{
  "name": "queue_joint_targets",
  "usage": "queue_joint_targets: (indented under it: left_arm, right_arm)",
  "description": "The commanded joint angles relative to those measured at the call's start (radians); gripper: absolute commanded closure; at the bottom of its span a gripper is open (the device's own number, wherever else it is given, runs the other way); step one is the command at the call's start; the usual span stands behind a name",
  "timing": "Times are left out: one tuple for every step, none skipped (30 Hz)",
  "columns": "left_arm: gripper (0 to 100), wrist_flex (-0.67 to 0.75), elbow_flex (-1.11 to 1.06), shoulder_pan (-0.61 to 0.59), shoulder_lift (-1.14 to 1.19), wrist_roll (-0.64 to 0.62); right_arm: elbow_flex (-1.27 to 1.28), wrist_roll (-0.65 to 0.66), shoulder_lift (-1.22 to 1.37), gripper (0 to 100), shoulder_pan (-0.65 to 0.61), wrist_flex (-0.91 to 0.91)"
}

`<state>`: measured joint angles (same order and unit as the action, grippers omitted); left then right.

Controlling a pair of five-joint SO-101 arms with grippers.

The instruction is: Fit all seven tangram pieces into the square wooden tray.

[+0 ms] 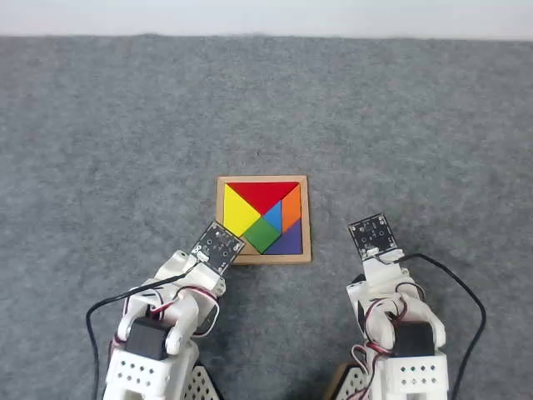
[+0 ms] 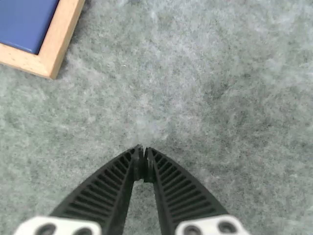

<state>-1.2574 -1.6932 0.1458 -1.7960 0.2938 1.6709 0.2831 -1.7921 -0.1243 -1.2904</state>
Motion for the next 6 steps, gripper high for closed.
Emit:
queue_joint_targets:
  left_arm:
    - [99, -0.014, 0.013, 0.008, -0.023, 0.005]
    - [99, -0.014, 0.013, 0.008, -0.023, 0.005]
    - [99, -0.014, 0.013, 0.008, -0.023, 0.005]
    - [99, -0.014, 0.013, 0.008, -0.023, 0.005]
    - [99, -0.014, 0.013, 0.008, -0.023, 0.005]
    - [99, -0.014, 0.013, 0.008, -0.023, 0.005]
  right_arm:
    - [0.014, 0.006, -0.015, 99.2, 0.007, -0.007]
    - [0.014, 0.006, -0.015, 99.2, 0.007, -0.007]
    - [0.014, 0.006, -0.015, 99.2, 0.007, -0.007]
    - [0.014, 0.006, -0.015, 99.2, 0.007, -0.007]
    - [0.014, 0.006, -0.015, 99.2, 0.007, -0.007]
    - [0.014, 0.006, -0.015, 99.2, 0.007, -0.007]
